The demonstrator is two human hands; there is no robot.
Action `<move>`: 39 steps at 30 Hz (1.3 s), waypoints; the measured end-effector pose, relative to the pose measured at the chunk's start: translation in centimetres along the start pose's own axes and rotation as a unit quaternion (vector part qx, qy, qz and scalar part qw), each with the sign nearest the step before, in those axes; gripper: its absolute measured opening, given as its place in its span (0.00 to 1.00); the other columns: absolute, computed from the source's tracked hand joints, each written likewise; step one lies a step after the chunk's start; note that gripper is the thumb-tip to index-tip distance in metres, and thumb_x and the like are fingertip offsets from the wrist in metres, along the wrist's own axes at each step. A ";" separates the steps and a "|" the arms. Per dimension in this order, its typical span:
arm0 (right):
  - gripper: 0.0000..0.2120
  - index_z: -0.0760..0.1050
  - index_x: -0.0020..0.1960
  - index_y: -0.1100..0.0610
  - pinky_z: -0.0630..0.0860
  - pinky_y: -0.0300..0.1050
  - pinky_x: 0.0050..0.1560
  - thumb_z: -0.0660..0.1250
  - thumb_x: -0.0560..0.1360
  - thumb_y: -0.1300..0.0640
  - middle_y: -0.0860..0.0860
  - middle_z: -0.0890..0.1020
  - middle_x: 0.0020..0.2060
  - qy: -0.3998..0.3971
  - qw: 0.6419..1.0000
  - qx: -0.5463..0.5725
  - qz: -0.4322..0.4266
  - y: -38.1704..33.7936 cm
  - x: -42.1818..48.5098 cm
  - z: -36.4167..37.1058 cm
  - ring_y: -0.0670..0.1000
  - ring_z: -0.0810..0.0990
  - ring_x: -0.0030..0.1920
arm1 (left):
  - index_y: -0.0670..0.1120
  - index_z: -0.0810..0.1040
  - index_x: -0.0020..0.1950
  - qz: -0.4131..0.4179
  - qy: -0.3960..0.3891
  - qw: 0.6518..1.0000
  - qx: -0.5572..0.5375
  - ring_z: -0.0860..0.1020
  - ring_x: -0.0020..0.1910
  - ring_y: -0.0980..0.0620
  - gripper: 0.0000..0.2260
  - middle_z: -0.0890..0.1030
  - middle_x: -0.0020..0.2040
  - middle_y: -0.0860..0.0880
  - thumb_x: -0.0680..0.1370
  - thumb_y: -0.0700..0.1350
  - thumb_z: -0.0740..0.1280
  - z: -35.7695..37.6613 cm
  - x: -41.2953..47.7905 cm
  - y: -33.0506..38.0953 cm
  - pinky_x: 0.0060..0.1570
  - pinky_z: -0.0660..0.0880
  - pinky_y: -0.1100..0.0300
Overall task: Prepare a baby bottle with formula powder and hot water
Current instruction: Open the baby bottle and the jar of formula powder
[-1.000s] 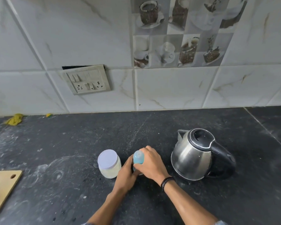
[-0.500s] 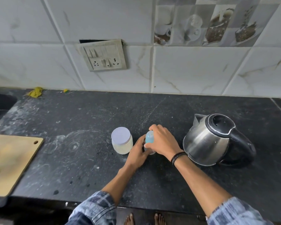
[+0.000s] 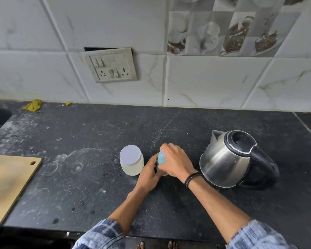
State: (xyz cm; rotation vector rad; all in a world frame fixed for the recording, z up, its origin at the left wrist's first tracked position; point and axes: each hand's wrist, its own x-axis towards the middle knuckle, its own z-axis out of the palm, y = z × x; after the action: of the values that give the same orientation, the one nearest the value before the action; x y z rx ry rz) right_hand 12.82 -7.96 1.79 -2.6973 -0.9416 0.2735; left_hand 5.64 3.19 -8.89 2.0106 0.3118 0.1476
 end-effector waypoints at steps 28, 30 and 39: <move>0.31 0.65 0.66 0.51 0.73 0.44 0.53 0.75 0.68 0.57 0.52 0.74 0.59 -0.040 0.997 0.045 -0.046 0.8 0.1 0.0 0.52 0.71 0.57 | 0.54 0.67 0.75 -0.010 -0.023 1.000 -0.007 0.76 0.64 0.56 0.33 0.75 0.68 0.54 0.70 0.59 0.68 -0.2 0.0 0.1 0.66 0.75 0.53; 0.29 0.65 0.65 0.50 0.76 0.46 0.55 0.74 0.69 0.59 0.51 0.73 0.59 -0.054 0.996 0.048 -0.054 1.0 0.3 -0.2 0.52 0.71 0.58 | 0.55 0.67 0.75 -0.012 -0.029 1.000 -0.006 0.75 0.66 0.56 0.33 0.75 0.68 0.55 0.71 0.58 0.69 -0.2 0.1 0.0 0.67 0.74 0.52; 0.21 0.72 0.64 0.52 0.70 0.44 0.50 0.72 0.73 0.59 0.51 0.77 0.59 -0.027 0.997 0.074 -0.018 1.0 0.4 0.1 0.54 0.75 0.59 | 0.53 0.66 0.75 -0.018 -0.029 0.999 -0.023 0.74 0.67 0.56 0.29 0.75 0.69 0.54 0.76 0.54 0.71 -0.1 -0.1 0.2 0.65 0.70 0.60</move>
State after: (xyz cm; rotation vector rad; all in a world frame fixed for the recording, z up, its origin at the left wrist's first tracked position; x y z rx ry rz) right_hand 13.69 -8.46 1.37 -2.5473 -0.9444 0.3952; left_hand 5.52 3.21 -8.66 1.9591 0.3050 0.0730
